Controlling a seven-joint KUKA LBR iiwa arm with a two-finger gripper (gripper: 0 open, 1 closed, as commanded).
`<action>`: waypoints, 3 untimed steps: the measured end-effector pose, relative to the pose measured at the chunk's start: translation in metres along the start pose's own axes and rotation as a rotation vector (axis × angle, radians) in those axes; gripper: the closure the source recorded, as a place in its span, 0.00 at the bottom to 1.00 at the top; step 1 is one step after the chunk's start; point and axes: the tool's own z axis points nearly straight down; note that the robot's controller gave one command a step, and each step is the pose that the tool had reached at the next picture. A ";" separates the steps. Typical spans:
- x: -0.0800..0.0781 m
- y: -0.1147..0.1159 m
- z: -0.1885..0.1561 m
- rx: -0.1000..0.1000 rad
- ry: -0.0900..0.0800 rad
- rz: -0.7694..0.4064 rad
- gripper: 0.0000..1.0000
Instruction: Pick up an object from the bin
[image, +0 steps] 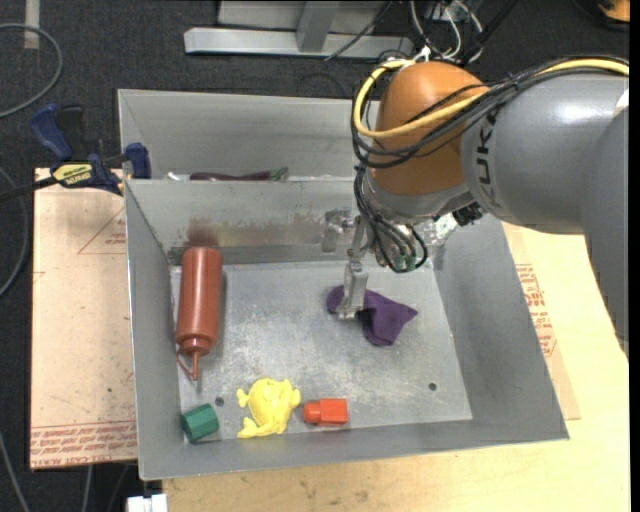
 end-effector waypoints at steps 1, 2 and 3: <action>-0.001 0.000 -0.005 0.000 -0.007 0.001 0.00; 0.016 -0.033 0.022 -0.002 -0.008 0.003 0.00; 0.015 -0.076 0.046 -0.001 -0.007 0.020 0.00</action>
Offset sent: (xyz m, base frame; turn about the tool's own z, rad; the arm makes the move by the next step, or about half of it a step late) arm -0.0294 -0.0581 -0.0410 0.0080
